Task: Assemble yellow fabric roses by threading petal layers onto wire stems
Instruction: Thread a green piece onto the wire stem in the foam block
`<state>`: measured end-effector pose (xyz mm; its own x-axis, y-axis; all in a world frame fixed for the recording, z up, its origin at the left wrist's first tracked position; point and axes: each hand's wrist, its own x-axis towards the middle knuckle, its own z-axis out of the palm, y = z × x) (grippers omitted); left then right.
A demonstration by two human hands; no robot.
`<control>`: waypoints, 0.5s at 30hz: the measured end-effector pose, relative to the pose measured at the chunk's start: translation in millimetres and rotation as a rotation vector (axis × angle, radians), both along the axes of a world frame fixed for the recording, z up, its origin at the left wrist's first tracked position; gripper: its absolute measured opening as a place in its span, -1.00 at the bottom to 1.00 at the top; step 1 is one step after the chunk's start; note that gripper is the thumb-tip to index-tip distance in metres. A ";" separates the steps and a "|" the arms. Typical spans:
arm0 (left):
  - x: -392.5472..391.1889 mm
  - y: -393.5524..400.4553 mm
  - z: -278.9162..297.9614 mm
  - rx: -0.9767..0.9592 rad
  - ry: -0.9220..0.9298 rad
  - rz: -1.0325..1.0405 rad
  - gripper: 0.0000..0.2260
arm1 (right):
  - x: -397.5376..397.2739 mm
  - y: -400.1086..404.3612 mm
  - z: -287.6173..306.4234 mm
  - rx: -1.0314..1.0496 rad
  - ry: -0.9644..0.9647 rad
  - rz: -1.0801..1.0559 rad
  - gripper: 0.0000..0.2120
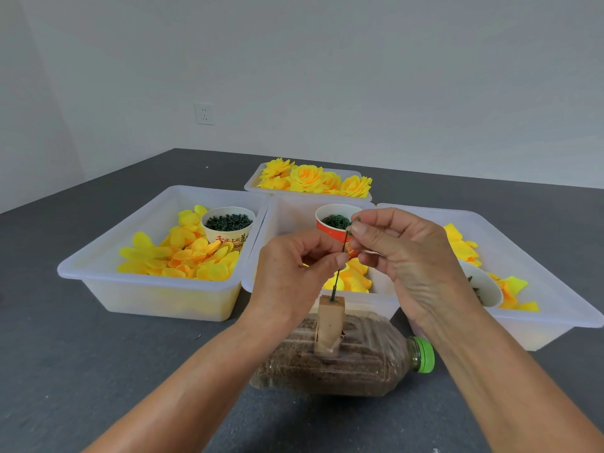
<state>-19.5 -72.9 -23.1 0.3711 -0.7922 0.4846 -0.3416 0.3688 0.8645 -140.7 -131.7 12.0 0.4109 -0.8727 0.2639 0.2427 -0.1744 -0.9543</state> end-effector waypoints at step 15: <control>-0.8 -0.1 0.0 -0.002 -0.016 0.018 -0.78 | 4.4 0.1 -0.3 0.030 -0.063 0.027 -0.89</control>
